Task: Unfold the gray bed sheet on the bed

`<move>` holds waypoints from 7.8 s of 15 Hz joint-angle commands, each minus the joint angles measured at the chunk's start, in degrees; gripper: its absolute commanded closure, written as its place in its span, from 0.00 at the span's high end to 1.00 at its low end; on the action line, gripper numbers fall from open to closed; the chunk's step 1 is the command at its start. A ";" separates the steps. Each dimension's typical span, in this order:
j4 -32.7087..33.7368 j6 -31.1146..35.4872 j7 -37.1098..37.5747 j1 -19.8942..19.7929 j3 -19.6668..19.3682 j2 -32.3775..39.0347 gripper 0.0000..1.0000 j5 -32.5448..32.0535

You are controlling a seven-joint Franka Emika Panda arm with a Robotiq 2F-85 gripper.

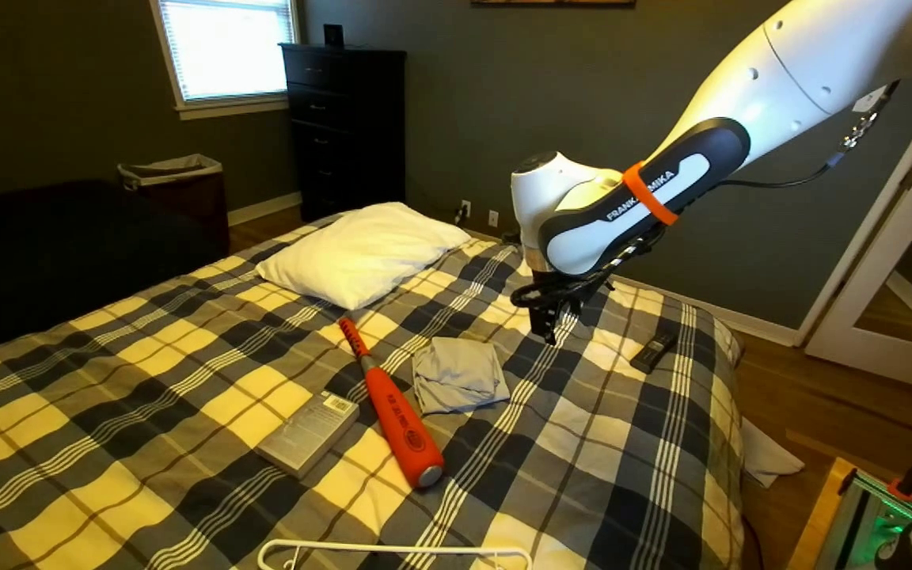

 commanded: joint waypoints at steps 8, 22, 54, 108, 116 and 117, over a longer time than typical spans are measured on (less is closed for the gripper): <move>-6.53 31.48 3.27 8.61 -2.98 8.93 1.00 -5.83; 0.54 40.26 -0.42 22.64 -14.52 21.05 1.00 -11.98; 16.65 53.53 -0.09 50.80 -40.16 51.60 0.73 1.79; 12.86 44.44 -23.78 5.03 -0.40 24.78 0.02 7.38; 22.35 49.71 -16.52 3.22 -3.60 29.07 0.01 12.11; 24.51 50.31 -15.52 3.02 -4.90 29.86 0.01 12.74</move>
